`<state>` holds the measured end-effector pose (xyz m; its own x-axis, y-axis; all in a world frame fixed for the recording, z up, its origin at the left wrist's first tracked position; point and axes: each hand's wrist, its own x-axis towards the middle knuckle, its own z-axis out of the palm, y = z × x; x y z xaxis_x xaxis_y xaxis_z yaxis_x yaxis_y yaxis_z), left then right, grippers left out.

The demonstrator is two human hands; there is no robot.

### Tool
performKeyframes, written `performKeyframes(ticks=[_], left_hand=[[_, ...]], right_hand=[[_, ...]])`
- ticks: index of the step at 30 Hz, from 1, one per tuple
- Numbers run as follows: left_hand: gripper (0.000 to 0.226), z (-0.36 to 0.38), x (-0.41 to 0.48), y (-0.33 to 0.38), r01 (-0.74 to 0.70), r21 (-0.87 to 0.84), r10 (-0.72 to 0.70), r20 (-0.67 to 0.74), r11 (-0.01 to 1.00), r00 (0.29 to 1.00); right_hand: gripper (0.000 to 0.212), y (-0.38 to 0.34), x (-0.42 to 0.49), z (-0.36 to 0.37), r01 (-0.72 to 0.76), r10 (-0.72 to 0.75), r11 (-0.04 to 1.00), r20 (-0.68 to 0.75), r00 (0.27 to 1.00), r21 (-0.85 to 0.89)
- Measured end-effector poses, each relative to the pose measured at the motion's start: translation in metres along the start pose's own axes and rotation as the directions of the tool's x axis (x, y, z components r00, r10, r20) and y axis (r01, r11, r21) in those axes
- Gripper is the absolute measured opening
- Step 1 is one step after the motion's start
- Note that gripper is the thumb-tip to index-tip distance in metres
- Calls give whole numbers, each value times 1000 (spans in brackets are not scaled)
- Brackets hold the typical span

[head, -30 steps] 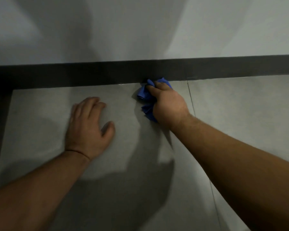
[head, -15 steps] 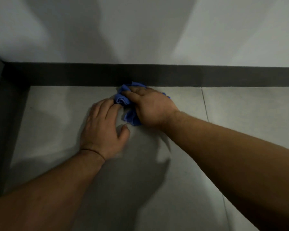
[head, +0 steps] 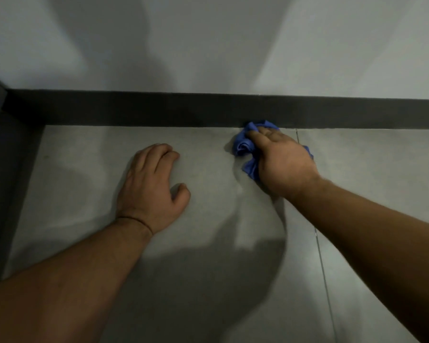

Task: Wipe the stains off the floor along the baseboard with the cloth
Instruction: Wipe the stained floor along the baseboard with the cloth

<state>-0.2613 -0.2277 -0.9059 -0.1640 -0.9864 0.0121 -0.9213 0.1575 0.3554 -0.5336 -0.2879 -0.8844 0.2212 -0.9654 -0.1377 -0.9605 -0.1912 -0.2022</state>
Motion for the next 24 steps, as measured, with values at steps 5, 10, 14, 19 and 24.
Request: performKeyframes(ticks=[5, 10, 14, 19, 24], left_hand=[[70, 2, 2, 0, -14, 33, 15, -12, 999, 1000], [69, 3, 4, -1, -33, 41, 34, -7, 999, 999], [67, 4, 2, -3, -49, 13, 49, -28, 999, 998], [68, 3, 1, -2, -49, -5, 49, -35, 999, 998], [69, 4, 1, -3, -47, -14, 46, -41, 999, 998]], right_hand=[[80, -53, 25, 7, 159, -166, 982, 71, 984, 101], [72, -54, 28, 21, 172, -173, 983, 17, 985, 58], [73, -8, 11, 12, 118, -116, 989, -29, 993, 86], [56, 39, -7, 0, 20, -9, 995, -109, 994, 100], [53, 62, -18, -3, -57, 70, 993, -127, 989, 107]])
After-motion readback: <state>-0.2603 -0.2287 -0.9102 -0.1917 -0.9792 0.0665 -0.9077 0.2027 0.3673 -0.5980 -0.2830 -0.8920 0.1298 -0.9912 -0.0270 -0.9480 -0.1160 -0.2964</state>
